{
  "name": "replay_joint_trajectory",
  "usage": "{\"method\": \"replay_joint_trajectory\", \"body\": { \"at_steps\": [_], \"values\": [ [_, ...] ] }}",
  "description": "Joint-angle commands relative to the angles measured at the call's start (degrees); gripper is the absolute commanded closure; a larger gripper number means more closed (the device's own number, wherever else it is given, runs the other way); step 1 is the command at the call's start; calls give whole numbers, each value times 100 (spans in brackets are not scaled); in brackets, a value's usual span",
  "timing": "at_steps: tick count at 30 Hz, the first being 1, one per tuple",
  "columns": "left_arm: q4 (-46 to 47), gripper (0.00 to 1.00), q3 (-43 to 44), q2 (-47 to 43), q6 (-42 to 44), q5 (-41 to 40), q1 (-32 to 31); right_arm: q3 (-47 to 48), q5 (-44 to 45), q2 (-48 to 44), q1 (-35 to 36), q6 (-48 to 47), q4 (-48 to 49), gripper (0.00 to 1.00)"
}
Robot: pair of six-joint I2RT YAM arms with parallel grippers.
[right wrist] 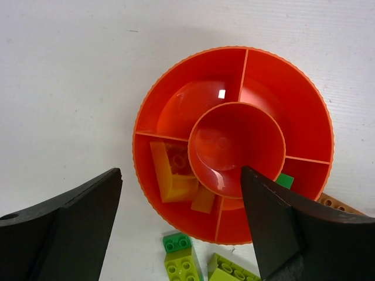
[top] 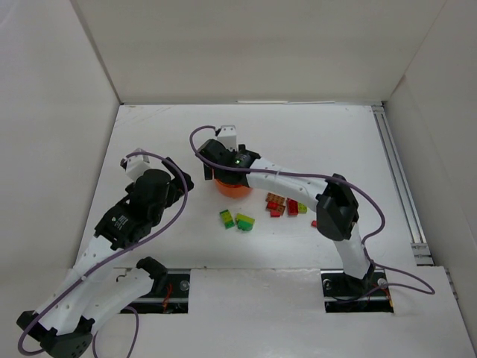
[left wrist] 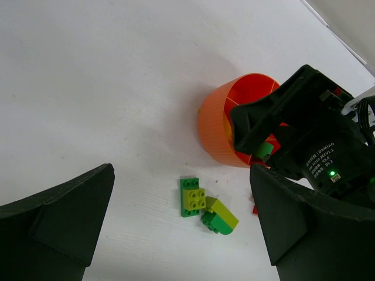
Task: Sort the legos into containers by color
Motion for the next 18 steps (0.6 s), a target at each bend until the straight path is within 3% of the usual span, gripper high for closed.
{"method": "replay_joint_trajectory", "body": {
  "at_steps": [1,5,12,15,18],
  "values": [
    [119,0,-30,-74,78,30,7,195,88,-183,53,70,-66,13],
    [233,0,23,-74,263,223,7,142,88,-525,53,-202,-13,10],
    [786,0,-30,180,911,995,7,-1245,456,-2045,1,-492,365,6],
    [1041,0,-30,504,1158,1504,7,-2115,300,-2827,-279,-545,312,5],
    [1427,0,-30,935,1449,2024,7,-3099,-183,-3574,-1017,-545,233,3]
  ]
}}
